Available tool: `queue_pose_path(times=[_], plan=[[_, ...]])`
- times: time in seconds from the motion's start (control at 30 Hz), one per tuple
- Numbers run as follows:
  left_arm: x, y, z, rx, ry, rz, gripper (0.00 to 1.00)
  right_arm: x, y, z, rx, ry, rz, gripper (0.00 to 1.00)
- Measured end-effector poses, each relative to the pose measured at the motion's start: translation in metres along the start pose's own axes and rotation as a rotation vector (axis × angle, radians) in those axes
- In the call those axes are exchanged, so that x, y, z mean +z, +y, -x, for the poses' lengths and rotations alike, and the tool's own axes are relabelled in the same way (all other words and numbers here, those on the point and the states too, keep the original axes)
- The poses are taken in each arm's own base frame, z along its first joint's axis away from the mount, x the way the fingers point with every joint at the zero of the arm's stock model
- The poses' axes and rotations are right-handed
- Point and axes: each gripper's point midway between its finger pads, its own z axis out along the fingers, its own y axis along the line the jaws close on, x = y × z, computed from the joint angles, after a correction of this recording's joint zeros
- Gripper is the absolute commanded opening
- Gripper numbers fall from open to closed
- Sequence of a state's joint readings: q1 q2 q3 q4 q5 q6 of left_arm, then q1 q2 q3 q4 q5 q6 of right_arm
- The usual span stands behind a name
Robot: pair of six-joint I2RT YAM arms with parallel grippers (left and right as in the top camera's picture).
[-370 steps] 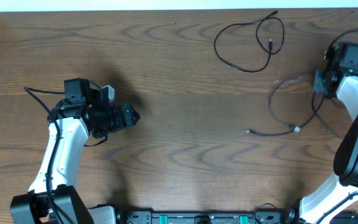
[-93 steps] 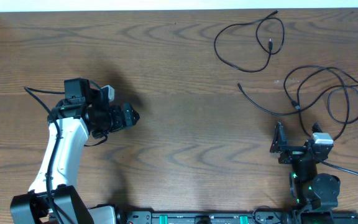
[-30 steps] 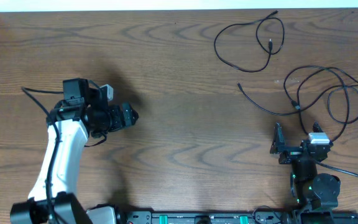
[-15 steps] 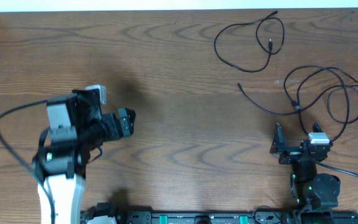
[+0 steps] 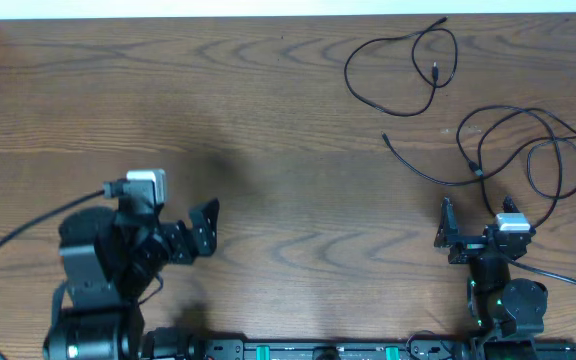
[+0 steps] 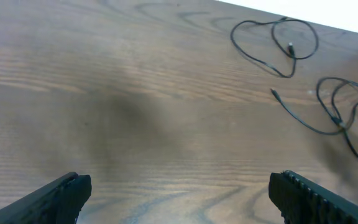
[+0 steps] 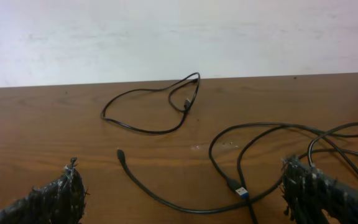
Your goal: Untangle cables
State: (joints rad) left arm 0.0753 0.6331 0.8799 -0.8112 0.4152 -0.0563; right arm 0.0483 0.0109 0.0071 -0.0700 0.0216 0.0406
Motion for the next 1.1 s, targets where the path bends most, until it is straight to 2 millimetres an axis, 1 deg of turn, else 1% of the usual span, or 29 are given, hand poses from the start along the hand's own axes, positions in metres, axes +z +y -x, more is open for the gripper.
queue_pose_path(times=[0.13, 0.47, 0.63, 0.87, 1.1], plan=[[-0.005, -0.004, -0.012, 0.029, -0.046, -0.020, 0.98, 0.000, 0.000, 0.000, 0.000, 0.001, 0.000, 0.99], [-0.002, 0.000, -0.034, 0.099, -0.236, -0.043, 0.98, 0.000, 0.000, 0.000, 0.000, 0.000, 0.002, 0.99], [0.011, 0.003, -0.042, 0.128, -0.296, -0.060, 0.98, 0.000, 0.000, 0.000, 0.000, 0.000, 0.003, 0.99], [0.034, 0.005, -0.046, 0.177, -0.387, -0.100, 0.98, 0.000, 0.000, 0.000, 0.000, 0.001, 0.003, 0.99], [0.050, 0.018, -0.050, 0.200, -0.488, -0.071, 0.98, 0.000, 0.001, 0.000, 0.000, 0.001, 0.003, 0.99]])
